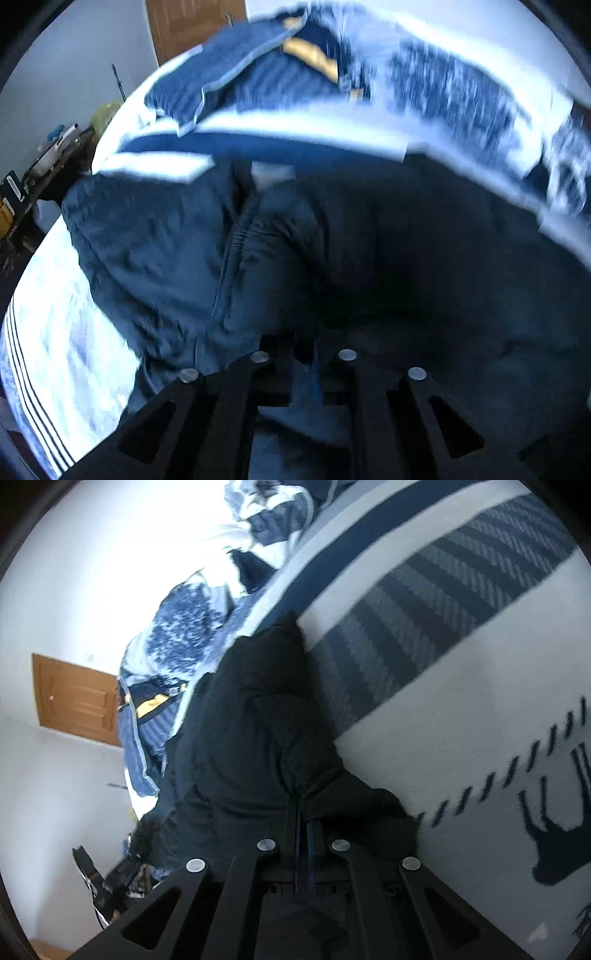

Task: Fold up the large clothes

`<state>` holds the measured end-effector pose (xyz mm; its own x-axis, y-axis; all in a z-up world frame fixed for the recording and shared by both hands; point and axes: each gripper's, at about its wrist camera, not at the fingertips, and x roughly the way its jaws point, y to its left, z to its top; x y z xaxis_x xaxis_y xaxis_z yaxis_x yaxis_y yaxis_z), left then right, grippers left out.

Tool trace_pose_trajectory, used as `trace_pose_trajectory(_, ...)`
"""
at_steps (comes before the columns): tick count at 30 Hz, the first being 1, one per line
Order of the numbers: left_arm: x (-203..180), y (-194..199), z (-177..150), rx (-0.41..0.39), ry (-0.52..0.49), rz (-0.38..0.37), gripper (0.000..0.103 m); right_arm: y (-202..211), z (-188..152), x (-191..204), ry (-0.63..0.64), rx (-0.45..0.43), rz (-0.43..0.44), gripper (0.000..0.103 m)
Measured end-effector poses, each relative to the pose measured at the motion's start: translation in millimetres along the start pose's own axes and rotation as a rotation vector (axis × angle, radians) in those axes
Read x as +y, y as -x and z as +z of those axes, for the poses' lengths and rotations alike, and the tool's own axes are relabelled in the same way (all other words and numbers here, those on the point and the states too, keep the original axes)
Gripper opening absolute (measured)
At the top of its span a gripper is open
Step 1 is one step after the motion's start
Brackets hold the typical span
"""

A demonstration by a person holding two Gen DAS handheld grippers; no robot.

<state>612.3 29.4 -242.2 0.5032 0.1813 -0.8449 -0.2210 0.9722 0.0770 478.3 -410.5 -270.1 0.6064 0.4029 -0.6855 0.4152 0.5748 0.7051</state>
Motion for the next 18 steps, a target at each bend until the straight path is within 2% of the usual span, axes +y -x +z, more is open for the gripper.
trace_pose_trajectory(1, 2.6, -3.2, -4.4, 0.006, -0.016, 0.012, 0.029, -0.7, 0.5, -1.5, -0.009, 0.005, 0.003, 0.003)
trace_pose_trajectory(3, 10.5, 2.3, -13.9, -0.014, -0.018, 0.075, 0.064, -0.4, 1.5, -4.0, -0.029, 0.013, 0.022, 0.003)
trace_pose_trajectory(5, 19.6, 16.4, -19.0, -0.053, -0.002, 0.115, 0.074, -3.1, 1.4, -3.6, -0.032, 0.029, 0.027, 0.005)
trace_pose_trajectory(7, 34.0, 37.4, -27.9, -0.100, 0.018, 0.098, 0.074, -8.4, 1.8, -8.9, -0.069, 0.058, 0.048, 0.008)
trace_pose_trajectory(9, 49.0, 56.3, -36.8, -0.109, 0.033, 0.088, 0.075, -10.3, 0.9, -12.2, -0.095, 0.072, 0.059, 0.022)
trace_pose_trajectory(11, 62.9, 80.4, -52.6, -0.122, 0.048, 0.064, 0.075, -3.2, -4.0, -6.0, -0.072, 0.069, 0.034, 0.028)
trace_pose_trajectory(13, 72.5, 105.6, -70.2, -0.141, 0.066, 0.032, 0.075, 16.9, -15.9, 13.7, -0.013, 0.042, 0.003, 0.050)
trace_pose_trajectory(14, 77.5, 120.1, -81.6, -0.149, 0.073, 0.018, 0.076, 28.8, -24.6, 24.5, 0.026, 0.019, 0.002, 0.068)
trace_pose_trajectory(15, 83.6, 135.5, -95.9, -0.155, 0.081, 0.006, 0.077, 42.5, -35.6, 36.0, 0.071, -0.006, -0.012, 0.071)
trace_pose_trajectory(18, 97.0, 184.8, -137.4, -0.182, 0.106, -0.033, 0.078, 80.4, -75.7, 74.7, 0.232, -0.063, -0.106, 0.071)
